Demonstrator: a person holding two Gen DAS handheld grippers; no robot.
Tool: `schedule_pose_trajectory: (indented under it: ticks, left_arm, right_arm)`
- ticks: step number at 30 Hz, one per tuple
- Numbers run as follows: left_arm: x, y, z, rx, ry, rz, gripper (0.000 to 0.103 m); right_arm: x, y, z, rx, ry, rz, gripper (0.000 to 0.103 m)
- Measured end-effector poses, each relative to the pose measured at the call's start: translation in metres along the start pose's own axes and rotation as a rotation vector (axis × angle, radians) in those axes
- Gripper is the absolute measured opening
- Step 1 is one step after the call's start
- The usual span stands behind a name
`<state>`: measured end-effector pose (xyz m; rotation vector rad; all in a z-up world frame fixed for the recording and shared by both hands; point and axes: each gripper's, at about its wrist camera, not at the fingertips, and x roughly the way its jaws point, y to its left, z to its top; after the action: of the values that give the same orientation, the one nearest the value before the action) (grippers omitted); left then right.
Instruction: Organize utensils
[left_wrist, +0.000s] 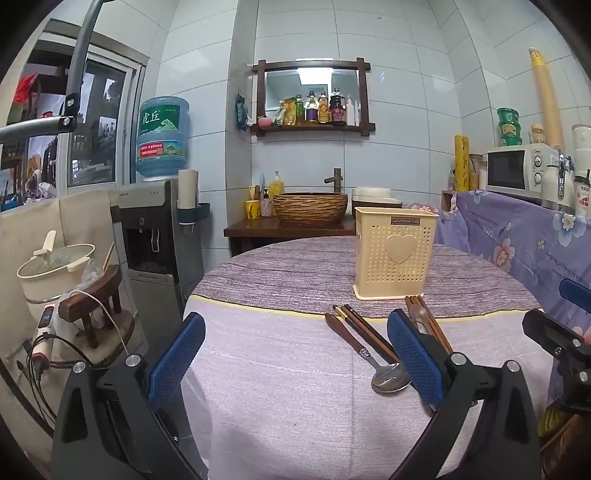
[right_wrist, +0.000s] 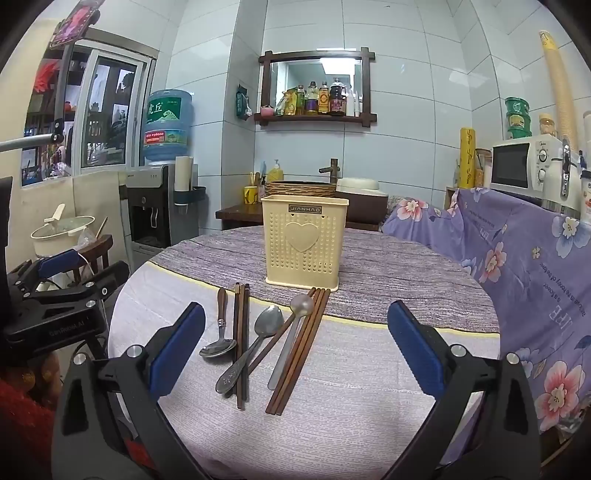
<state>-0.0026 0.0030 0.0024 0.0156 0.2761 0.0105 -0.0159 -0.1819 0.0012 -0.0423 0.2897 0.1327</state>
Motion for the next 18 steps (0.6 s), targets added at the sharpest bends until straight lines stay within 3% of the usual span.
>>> schedule_pose_trajectory:
  ticks: [18]
  left_arm:
    - [0.0022,0.002,-0.0049,0.008,0.006,-0.002,0.098]
  right_arm:
    - [0.005,-0.001,-0.0019,0.003,0.009,0.0,0.098]
